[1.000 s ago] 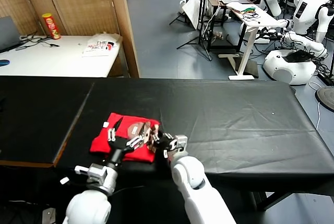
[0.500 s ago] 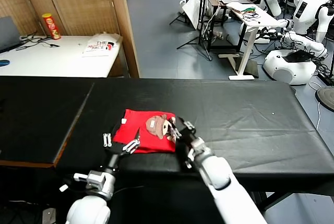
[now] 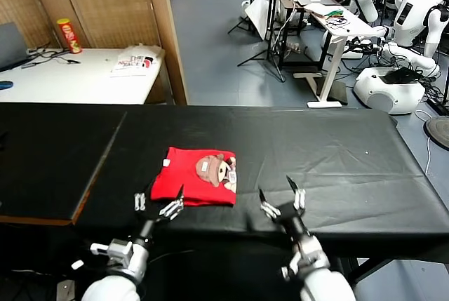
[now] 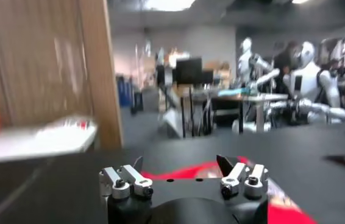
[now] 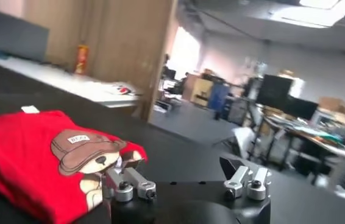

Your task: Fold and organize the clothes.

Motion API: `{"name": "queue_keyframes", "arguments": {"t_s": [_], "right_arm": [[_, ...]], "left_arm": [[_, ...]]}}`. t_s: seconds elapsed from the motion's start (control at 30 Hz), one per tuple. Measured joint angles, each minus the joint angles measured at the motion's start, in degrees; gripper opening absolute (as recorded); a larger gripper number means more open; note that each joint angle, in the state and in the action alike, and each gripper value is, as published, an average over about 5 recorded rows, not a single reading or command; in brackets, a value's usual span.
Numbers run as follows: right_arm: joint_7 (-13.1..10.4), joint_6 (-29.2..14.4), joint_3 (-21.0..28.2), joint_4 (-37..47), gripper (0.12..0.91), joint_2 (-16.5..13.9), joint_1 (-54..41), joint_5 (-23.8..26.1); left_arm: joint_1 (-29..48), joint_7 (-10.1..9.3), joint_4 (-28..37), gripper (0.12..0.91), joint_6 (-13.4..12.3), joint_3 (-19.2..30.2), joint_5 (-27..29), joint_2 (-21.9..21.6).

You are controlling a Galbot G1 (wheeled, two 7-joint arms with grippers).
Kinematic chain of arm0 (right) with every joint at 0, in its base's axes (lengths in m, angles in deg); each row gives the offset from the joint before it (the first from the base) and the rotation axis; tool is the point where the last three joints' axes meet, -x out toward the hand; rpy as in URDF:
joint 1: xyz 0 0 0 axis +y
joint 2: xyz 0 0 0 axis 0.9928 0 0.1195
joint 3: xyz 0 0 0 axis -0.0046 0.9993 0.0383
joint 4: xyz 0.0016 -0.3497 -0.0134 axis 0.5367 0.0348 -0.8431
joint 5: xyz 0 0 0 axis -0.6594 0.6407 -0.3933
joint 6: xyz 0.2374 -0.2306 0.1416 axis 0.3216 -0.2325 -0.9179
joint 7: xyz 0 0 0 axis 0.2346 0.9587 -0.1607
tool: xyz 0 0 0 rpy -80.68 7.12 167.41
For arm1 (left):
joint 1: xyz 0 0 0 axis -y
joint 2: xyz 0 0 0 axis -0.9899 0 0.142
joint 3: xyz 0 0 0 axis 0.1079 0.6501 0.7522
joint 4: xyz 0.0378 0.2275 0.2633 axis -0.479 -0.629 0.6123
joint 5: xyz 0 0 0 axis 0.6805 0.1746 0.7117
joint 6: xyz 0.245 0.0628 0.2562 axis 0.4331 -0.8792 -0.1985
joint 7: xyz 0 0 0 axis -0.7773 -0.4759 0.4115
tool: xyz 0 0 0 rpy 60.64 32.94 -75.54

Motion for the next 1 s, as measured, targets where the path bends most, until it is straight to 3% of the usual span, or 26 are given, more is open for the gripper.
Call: {"name": "queue_keyframes", "arguments": {"t_s": [0.17, 0.47, 0.73, 1.0], "right_arm": [[-1.1, -1.3, -2.6, -5.9, 0.798, 2.0, 9.4, 0.4], [-2.6, -1.4, -6.0, -13.6, 0.798, 4.0, 20.9, 0.5], [-4.9, 1.4, -5.5, -15.4, 0.798, 4.7, 24.5, -0.1], [-5.2, 2.0, -5.3, -15.7, 0.798, 4.7, 25.1, -0.3]], "left_arm": [[-3.3, -1.64, -2.5, 0.798, 1.8, 0.0, -1.7, -2.5], [-11.2, -2.38, -7.7, 0.798, 5.6, -2.3, -4.3, -5.8], [-19.4, -2.25, -12.1, 0.798, 7.8, -7.8, -5.6, -6.7], [-22.3, -2.14, -13.1, 0.798, 8.1, -9.8, -5.9, -6.1]]}}
